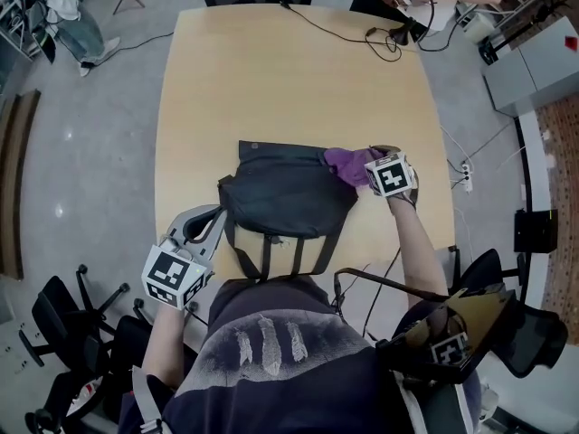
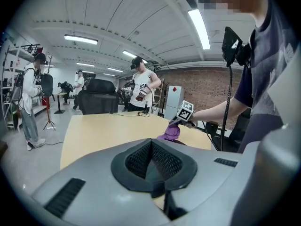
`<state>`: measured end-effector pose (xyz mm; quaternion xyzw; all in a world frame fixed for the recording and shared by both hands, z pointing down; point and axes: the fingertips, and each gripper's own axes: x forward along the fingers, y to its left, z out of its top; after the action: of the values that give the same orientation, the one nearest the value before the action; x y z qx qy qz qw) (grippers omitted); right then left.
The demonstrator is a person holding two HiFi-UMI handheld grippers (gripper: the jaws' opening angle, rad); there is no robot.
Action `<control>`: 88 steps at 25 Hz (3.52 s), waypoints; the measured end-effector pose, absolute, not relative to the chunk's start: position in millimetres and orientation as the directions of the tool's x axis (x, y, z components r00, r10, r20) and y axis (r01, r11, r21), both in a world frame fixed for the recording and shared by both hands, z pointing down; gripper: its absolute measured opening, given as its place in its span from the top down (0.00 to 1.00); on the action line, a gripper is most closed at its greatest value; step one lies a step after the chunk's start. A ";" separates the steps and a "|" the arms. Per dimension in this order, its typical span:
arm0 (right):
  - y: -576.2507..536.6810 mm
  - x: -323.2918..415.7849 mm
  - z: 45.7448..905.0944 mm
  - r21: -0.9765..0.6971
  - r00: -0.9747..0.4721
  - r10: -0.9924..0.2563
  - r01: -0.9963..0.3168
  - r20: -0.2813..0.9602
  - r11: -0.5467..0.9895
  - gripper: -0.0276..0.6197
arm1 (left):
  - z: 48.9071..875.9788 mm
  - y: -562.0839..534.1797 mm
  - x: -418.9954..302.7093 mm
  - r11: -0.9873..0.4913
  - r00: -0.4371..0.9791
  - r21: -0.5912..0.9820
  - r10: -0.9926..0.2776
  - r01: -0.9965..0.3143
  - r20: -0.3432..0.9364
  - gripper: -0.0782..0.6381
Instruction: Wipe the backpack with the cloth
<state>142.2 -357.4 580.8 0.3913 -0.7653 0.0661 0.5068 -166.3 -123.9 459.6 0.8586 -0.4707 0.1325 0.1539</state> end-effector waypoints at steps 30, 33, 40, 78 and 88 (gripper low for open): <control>-326.9 -118.3 665.8 -0.204 -0.445 -0.119 -0.612 0.888 0.764 0.90 | 477.3 -127.0 -239.2 -0.423 0.460 0.183 -0.800 -0.888 0.385 0.88; -322.9 -137.2 662.6 -0.262 -0.490 -0.095 -0.609 0.867 0.749 0.90 | 477.1 -125.9 -243.5 -0.413 0.452 0.183 -0.805 -0.892 0.385 0.88; -315.0 -181.8 648.6 -0.479 -0.659 -0.046 -0.592 0.751 0.648 0.90 | 482.7 -119.9 -247.6 -0.394 0.438 0.192 -0.807 -0.899 0.395 0.88; -265.8 -61.0 639.5 -0.041 -0.431 -0.156 -0.413 0.889 0.910 0.90 | 474.0 -105.8 -210.2 -0.459 0.477 0.147 -0.781 -0.876 0.404 0.88; -311.8 29.8 635.0 0.079 -0.344 -0.299 -0.530 0.890 0.844 0.90 | 462.6 -117.5 -181.5 -0.507 0.510 0.120 -0.766 -0.854 0.391 0.88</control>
<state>29.8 -311.8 635.0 0.2552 -0.8119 0.1125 0.5129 -181.5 -117.5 462.6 0.8557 -0.4733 0.1452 0.1505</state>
